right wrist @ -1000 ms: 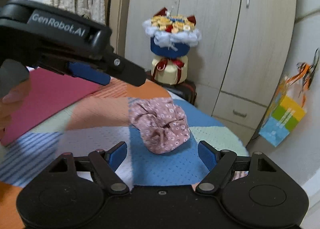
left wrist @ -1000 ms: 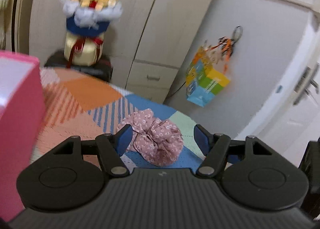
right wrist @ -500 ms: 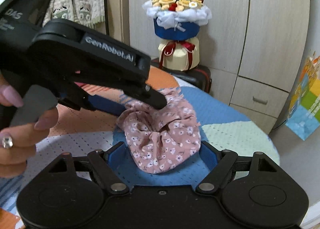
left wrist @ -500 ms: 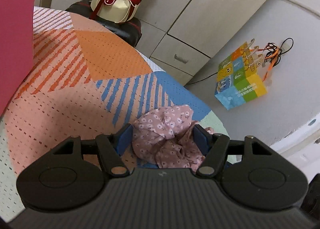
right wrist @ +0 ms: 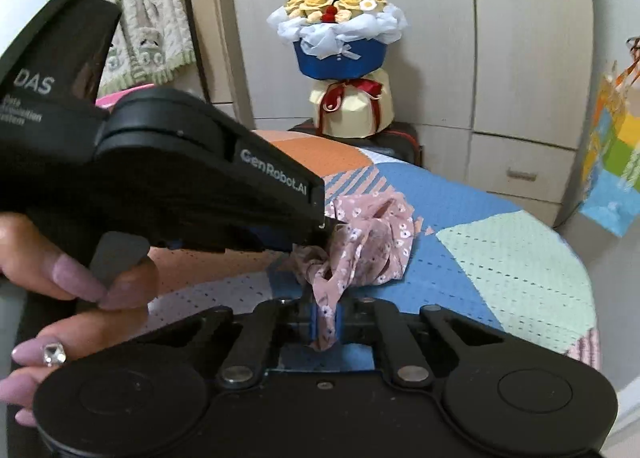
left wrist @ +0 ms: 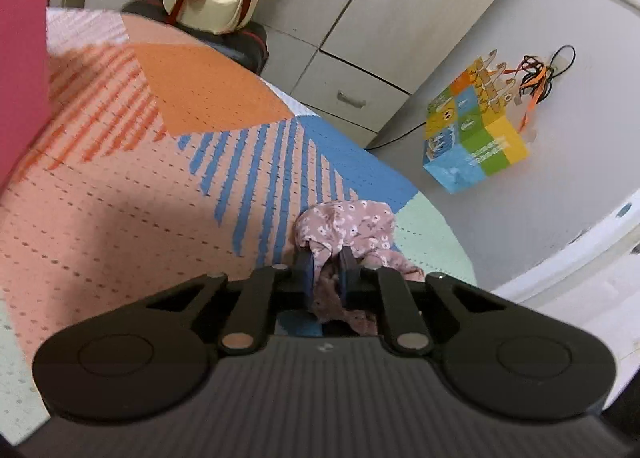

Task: Organize soft objects
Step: 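Move the right gripper to the pink floral cloth and grasp it, then lift the floral cloth with the right gripper and carry it over the box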

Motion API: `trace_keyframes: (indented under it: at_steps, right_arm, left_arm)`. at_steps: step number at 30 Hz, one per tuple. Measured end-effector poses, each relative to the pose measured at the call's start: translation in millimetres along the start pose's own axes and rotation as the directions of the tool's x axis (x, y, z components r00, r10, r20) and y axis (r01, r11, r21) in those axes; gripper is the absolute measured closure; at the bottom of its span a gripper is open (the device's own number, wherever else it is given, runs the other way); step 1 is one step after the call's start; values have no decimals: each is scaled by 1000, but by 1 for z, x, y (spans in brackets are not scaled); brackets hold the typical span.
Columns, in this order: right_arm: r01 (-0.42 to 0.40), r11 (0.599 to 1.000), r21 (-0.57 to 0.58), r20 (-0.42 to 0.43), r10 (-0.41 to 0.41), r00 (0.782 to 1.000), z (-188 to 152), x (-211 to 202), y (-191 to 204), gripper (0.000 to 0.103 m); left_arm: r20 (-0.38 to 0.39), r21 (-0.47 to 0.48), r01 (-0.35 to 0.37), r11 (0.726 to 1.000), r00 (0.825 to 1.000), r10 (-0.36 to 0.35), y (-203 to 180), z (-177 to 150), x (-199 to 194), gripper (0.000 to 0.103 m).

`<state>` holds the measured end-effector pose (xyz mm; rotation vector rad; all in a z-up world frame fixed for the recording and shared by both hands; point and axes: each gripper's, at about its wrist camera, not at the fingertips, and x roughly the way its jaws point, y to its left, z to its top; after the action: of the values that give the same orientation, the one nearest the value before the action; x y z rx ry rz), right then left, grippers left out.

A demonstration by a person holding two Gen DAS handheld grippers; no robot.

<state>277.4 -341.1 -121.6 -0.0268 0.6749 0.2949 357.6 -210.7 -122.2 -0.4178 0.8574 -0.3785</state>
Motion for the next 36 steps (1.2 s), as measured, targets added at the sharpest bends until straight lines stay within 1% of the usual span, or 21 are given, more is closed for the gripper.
trace_keyframes:
  at_steps: [1,4,6,10,14,18,20,23,28,32,36]
  right_arm:
    - [9,1000,0,6,-9,1000,0,-2,3,93]
    - [14,1000,4,19,-14,1000,-2,-11,9,93]
    - [9,1000,27,27,-9,1000,-3,-20,10,93]
    - [-50,993,103,43,45,998,-7,-40,12,93]
    - [-69,990,120,73,60,996,-17,-62,19,93]
    - [-51,991,121,82,41,996,-29,-82,33,93]
    - [-49,991,124,113,35,993,-38,-96,40,92]
    - [-34,994,106,118,21,993,-52,-110,59,92]
    - [-7,997,77,120,-2,993,-70,-136,92,92]
    - [1,998,65,124,-9,992,-82,-157,117,92]
    - [-7,999,45,112,2,994,-91,-172,139,92]
  left_arm:
    - [4,1,-2,1000,1000,2,-1,-2,-4,92]
    - [-9,-25,26,999,1000,-27,1,-5,-15,92]
    - [-13,-35,45,998,999,-45,3,-8,-24,92]
    - [2,-22,70,997,998,-70,2,-18,-45,92]
    - [24,45,83,996,996,-84,-3,-31,-71,92]
    - [31,90,102,991,994,-105,-3,-46,-96,92]
    - [45,125,106,987,993,-112,-3,-56,-110,92]
    - [36,201,102,974,993,-111,-1,-73,-128,92]
    - [18,283,129,950,990,-139,12,-98,-161,92]
    - [23,334,138,933,988,-154,21,-117,-188,92]
    - [-5,351,153,924,987,-162,33,-130,-211,92]
